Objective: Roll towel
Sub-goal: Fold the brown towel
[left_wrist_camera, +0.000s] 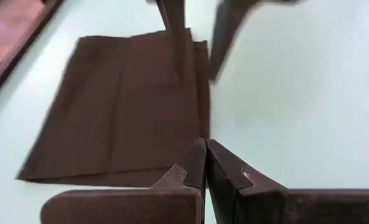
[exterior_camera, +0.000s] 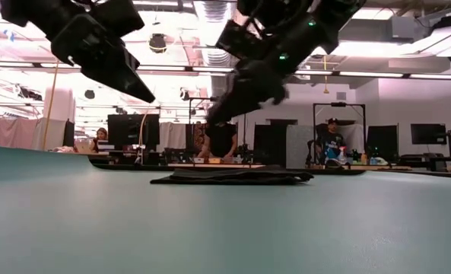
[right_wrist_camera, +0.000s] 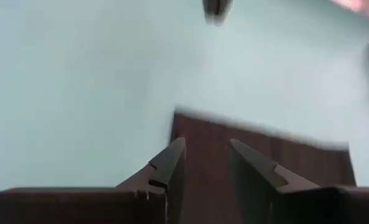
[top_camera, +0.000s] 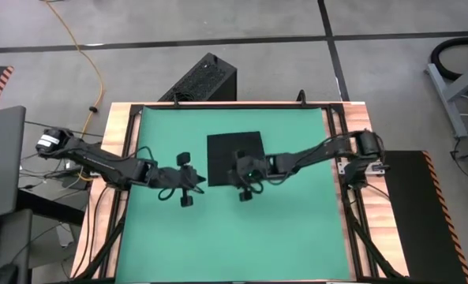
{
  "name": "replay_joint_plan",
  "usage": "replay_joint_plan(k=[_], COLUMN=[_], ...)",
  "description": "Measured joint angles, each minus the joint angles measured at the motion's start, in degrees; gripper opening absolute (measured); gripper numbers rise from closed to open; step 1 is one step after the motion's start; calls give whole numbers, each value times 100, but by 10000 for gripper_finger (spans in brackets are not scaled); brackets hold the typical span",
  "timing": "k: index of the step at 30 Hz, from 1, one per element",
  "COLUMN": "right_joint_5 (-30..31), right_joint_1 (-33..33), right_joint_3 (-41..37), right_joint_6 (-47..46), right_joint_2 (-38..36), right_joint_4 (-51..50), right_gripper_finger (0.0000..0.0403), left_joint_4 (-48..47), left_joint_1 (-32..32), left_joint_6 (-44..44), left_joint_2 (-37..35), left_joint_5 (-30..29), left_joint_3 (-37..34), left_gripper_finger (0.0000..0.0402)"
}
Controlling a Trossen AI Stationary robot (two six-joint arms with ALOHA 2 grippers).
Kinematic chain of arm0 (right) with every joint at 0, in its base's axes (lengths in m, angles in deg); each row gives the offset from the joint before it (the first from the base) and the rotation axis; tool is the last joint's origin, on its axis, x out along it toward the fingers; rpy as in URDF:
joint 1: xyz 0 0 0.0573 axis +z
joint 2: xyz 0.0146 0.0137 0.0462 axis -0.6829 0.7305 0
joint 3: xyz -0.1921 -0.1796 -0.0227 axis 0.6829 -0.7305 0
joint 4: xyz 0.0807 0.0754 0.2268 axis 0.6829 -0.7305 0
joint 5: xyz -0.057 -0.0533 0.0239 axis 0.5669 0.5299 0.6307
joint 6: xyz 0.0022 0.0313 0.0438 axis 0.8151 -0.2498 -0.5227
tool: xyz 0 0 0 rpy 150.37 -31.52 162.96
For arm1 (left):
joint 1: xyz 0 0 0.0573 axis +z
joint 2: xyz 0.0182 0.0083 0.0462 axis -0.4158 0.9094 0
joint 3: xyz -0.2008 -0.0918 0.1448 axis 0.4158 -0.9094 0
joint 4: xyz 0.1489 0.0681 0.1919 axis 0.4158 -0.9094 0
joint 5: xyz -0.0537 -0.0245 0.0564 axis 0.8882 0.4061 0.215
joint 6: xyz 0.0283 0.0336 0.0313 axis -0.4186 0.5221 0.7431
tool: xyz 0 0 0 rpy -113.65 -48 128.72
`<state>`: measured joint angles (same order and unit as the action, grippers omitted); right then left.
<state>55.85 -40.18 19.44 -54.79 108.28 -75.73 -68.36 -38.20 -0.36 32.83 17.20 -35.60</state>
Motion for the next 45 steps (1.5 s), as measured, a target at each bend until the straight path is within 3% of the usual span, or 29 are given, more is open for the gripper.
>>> replay_joint_plan(k=[5,13,35,40,45], right_joint_5=[70,72,103,110,110], right_joint_1=[56,58,-44,-92,-106], right_joint_3=[307,790,834,832,832], right_joint_6=[123,140,-158,-362,-378], right_joint_2=[656,1408,1752,1751,1772], right_joint_4=[320,311,446,368,314], right_gripper_finger=[139,139,137,118,74], left_joint_4=[-184,-465,-537,-533,-532], left_joint_1=[-370,-550,-594,-594,-595], left_joint_6=[-173,-530,-704,-796,-805], left_joint_2=[-1,0,0,0,0], left_joint_5=[-627,-853,-894,-867,-864], left_joint_3=[0,2,2,2,2], left_gripper_finger=[0,0,0,0,0])
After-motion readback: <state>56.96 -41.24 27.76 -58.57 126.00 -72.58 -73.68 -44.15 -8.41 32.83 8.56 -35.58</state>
